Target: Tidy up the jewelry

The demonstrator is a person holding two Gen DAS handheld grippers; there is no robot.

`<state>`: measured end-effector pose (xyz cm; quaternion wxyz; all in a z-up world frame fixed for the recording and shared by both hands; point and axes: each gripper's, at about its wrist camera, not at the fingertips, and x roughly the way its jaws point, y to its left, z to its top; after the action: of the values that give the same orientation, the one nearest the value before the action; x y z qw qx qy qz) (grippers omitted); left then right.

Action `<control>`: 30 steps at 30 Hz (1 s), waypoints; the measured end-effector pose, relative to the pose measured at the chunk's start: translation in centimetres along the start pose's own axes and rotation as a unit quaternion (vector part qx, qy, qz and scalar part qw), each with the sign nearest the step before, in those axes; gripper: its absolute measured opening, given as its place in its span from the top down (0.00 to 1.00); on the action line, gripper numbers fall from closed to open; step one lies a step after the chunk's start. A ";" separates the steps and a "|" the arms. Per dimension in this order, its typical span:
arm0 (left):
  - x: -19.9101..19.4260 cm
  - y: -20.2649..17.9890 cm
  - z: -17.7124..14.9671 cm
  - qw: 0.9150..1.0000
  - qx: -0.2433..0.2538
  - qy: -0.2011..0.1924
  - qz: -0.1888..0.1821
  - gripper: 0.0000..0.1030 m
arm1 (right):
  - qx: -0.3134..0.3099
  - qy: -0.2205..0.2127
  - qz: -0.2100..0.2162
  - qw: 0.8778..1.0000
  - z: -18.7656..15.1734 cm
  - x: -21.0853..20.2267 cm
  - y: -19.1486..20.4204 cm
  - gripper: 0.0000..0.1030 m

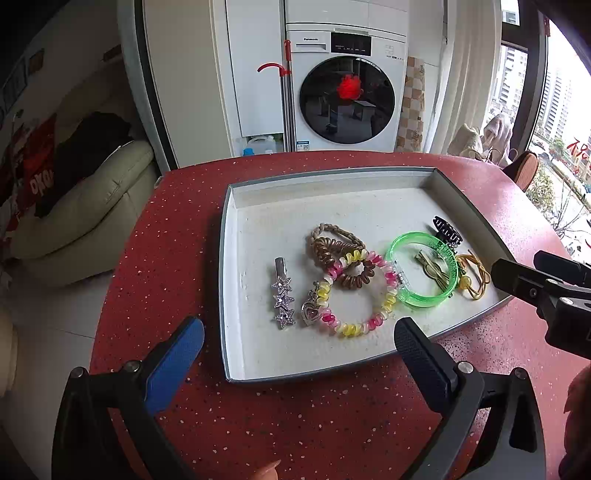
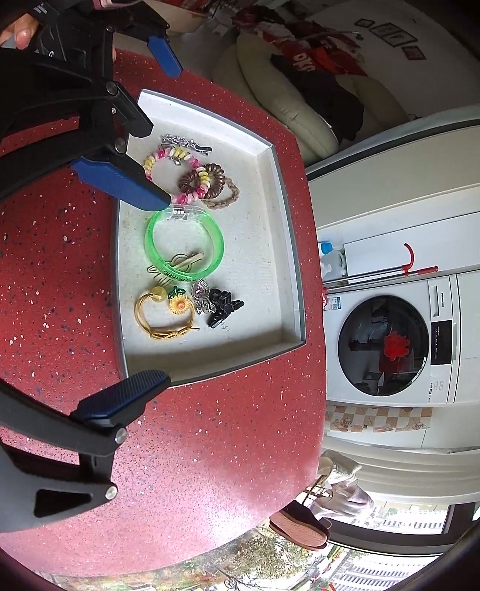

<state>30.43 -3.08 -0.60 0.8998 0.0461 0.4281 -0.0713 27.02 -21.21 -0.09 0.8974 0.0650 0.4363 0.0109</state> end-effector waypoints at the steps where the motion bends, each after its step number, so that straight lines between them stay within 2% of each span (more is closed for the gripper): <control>1: 0.0 0.1 -0.1 1.000 0.000 0.000 0.001 0.00 | 0.001 0.001 0.000 1.000 0.0 0.0 0.0 0.11; 7: -0.7 0.4 -0.6 1.000 -0.006 -0.007 0.007 0.00 | -0.003 -0.021 -0.010 1.000 -0.6 -0.6 0.2 0.11; 17: -3.8 0.3 -2.9 0.997 -0.028 -0.061 0.031 0.00 | -0.002 -0.048 0.008 0.999 -2.9 -2.5 0.6 0.11; 24: -5.2 0.2 -4.9 0.995 -0.044 -0.083 0.045 0.00 | -0.016 -0.079 -0.005 0.997 -4.8 -4.0 1.1 0.11; 30: -5.7 0.1 -5.8 0.994 -0.049 -0.085 0.051 0.00 | -0.034 -0.106 -0.031 0.993 -5.7 -5.1 1.7 0.11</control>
<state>22.43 -1.66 0.20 0.9366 0.0177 0.3497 -0.0083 19.48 -19.31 0.63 0.9402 0.0217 0.3399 -0.0091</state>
